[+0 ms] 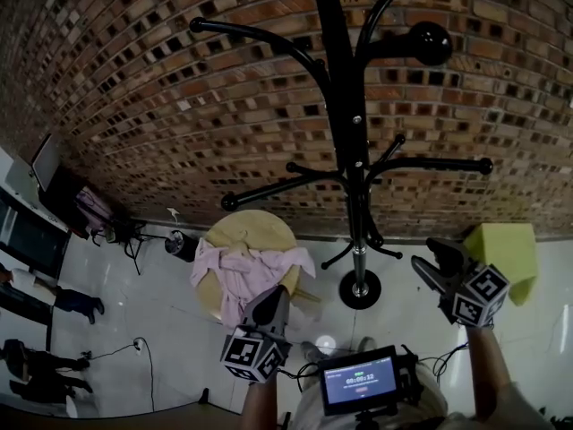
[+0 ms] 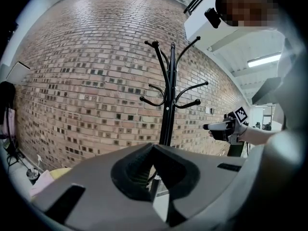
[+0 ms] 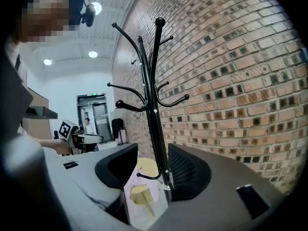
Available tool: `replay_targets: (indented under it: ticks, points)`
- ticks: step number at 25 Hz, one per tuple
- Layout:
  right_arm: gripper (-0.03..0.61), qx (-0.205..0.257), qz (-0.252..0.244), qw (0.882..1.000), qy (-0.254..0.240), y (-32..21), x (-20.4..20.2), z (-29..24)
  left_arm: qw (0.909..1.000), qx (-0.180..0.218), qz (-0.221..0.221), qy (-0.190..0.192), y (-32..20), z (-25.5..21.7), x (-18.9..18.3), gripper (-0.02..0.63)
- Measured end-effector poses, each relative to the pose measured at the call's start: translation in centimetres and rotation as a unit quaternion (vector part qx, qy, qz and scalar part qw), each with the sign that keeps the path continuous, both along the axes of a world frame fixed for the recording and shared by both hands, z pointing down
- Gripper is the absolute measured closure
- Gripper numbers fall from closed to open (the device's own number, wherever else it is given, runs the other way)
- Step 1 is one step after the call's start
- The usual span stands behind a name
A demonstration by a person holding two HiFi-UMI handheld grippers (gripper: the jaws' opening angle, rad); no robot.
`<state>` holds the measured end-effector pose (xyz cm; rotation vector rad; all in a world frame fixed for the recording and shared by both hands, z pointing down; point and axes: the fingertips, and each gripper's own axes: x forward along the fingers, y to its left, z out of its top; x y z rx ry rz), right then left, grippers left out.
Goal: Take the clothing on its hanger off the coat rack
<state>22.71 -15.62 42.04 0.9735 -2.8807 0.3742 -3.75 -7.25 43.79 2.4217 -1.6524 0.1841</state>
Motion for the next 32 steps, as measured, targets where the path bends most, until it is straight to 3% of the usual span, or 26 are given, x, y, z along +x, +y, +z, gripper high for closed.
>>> replay_targets:
  ticks: [5,32]
  points:
    - [0.388,0.016,0.008,1.000,0.002,0.2,0.6,-0.5,1.0000,-0.003,0.001,0.000,0.4,0.3,0.3,0.629]
    - [0.388,0.008,-0.010,1.000,0.011,1.3,0.5,1.5,0.9997,-0.023,-0.002,0.010,1.5,2.5,1.4,0.629]
